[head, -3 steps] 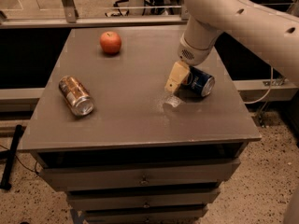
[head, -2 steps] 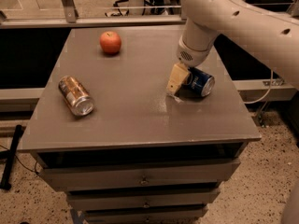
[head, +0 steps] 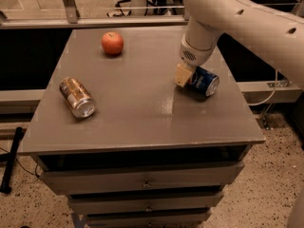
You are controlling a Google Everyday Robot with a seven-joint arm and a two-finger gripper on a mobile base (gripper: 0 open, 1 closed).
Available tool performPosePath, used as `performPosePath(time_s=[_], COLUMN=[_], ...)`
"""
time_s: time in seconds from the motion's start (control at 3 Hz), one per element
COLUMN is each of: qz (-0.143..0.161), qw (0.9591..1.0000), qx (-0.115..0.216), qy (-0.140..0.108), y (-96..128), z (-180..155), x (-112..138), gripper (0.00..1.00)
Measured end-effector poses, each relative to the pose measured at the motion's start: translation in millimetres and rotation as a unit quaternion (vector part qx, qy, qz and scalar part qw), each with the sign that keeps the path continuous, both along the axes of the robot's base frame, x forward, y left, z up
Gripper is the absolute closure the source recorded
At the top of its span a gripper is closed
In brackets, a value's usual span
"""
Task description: Place pepsi can upright
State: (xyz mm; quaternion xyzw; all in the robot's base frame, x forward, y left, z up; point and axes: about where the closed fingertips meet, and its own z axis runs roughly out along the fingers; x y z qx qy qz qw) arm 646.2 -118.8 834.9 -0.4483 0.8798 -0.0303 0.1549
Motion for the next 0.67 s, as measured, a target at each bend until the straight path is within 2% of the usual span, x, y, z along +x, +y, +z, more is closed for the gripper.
performPosePath(time_s=[0.33, 0.67], qz=[0.013, 0.039], qw=[0.9995, 0.9951], qx=[0.019, 0.076], qy=[-0.02, -0.049], y=[6, 15], z=[18, 42], x=[8, 20], gripper=[0.87, 1.0])
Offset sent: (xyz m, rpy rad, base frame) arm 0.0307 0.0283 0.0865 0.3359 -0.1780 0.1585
